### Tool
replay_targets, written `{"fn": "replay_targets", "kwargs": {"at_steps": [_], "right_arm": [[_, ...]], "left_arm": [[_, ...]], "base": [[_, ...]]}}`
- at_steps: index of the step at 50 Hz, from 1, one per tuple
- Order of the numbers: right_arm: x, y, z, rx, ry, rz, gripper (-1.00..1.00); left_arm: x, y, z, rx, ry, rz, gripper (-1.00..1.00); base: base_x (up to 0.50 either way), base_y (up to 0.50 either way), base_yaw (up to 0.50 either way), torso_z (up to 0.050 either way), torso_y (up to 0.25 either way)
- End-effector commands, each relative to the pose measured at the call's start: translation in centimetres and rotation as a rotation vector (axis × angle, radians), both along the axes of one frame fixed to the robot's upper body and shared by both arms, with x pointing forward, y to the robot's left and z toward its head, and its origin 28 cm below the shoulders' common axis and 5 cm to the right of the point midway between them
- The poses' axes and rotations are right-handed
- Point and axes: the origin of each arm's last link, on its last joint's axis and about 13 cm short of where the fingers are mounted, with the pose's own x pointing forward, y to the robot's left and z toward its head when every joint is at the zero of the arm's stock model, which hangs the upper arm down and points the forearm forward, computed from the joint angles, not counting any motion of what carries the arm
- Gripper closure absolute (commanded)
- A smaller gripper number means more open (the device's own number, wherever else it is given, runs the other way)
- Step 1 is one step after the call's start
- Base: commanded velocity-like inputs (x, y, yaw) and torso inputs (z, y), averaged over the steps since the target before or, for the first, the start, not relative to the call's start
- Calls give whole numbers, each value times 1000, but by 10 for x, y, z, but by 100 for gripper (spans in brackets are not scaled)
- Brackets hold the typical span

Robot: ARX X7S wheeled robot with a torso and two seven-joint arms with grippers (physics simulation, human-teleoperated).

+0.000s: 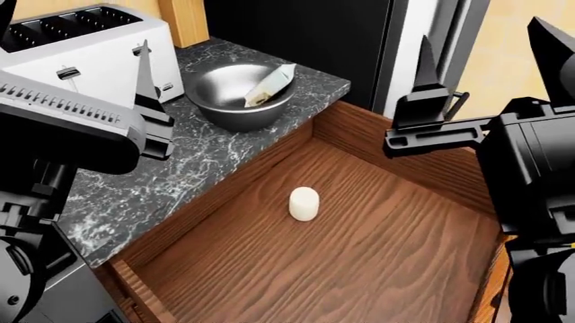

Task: Place the bar in the bowl and close the drawer.

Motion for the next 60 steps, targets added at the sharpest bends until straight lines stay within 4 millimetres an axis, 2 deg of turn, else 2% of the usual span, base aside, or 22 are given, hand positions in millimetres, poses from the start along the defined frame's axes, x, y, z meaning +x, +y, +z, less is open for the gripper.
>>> {"fn": "replay_targets", "kwargs": {"at_steps": [1, 27, 39, 51, 60], "right_arm": [[-2, -1, 1, 4, -10, -2, -100], [-15, -12, 4, 12, -12, -78, -100], [-32, -27, 1, 26, -14, -174, -100], [-53, -52, -8, 51, 9, -313, -100], [-55, -51, -17, 75, 30, -394, -100]], "left_arm": [[0, 0, 0, 0, -1, -1, -100], [0, -1, 0, 3, 3, -10, -100], [2, -3, -2, 2, 4, -12, -100], [4, -3, -2, 2, 2, -11, -100], [1, -3, -1, 0, 1, -13, -100]], "base": [[0, 0, 0, 0, 0], [0, 0, 0, 0, 0], [0, 0, 0, 0, 0], [0, 0, 0, 0, 0], [0, 0, 0, 0, 0]]}}
